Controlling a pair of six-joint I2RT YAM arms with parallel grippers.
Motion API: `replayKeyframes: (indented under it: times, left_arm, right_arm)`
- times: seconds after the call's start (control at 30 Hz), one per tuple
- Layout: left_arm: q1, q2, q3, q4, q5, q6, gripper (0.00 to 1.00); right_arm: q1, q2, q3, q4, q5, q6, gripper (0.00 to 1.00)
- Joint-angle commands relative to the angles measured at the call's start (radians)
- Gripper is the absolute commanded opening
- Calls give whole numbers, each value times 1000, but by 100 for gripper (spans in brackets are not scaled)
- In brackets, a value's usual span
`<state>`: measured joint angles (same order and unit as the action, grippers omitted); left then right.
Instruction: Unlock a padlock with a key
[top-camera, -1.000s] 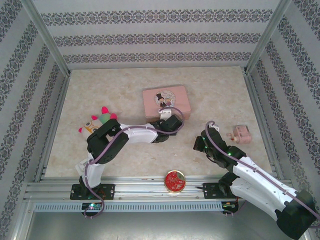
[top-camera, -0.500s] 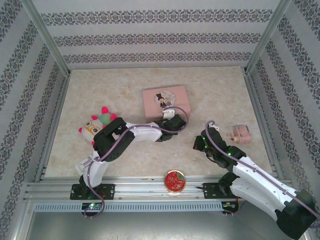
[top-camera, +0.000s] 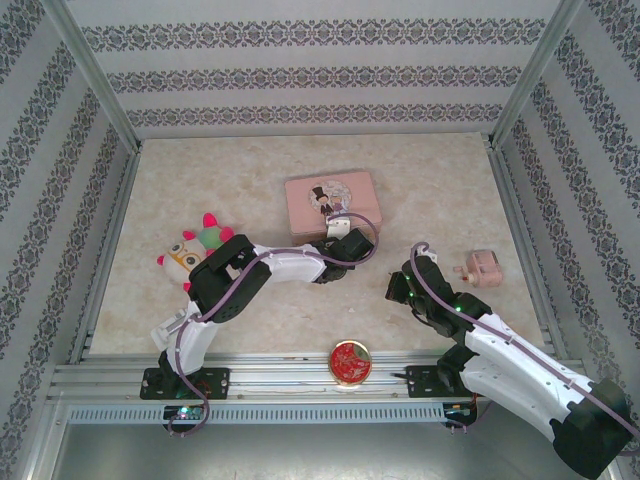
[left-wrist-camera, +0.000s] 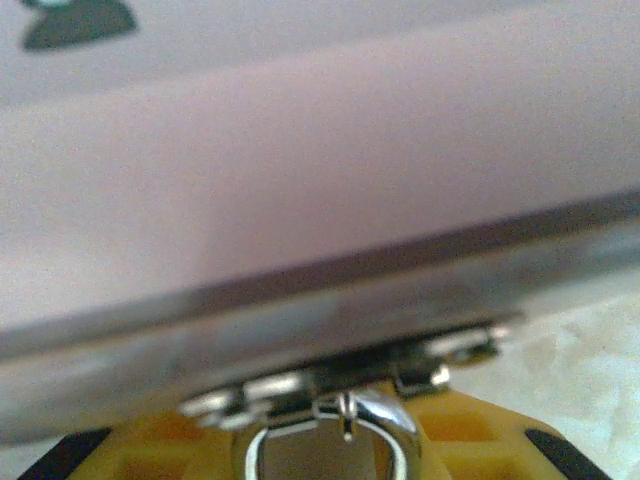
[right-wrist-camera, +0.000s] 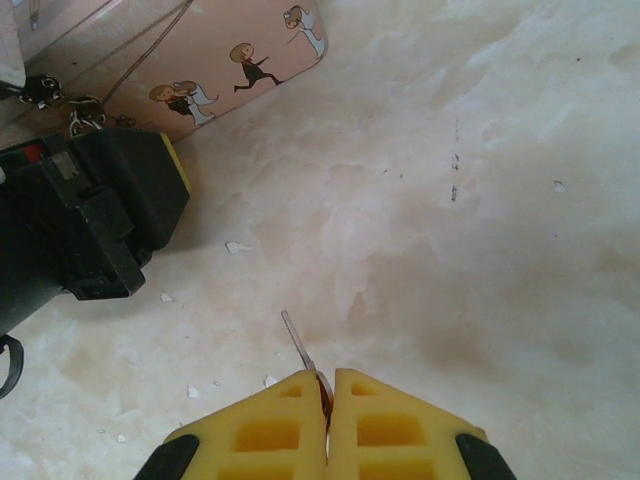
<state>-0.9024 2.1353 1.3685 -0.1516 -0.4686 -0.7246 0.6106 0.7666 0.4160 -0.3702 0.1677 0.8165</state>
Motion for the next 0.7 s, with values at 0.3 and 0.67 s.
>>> replayKeyframes:
  times: [0.3, 0.67]
  left_arm:
    - [3, -59, -69, 25, 21, -49, 4]
    - [45, -236, -270, 175, 86, -137, 0]
  right_arm:
    - [3, 40, -42, 87, -40, 22, 0]
    - [106, 206, -33, 211, -8, 37, 0]
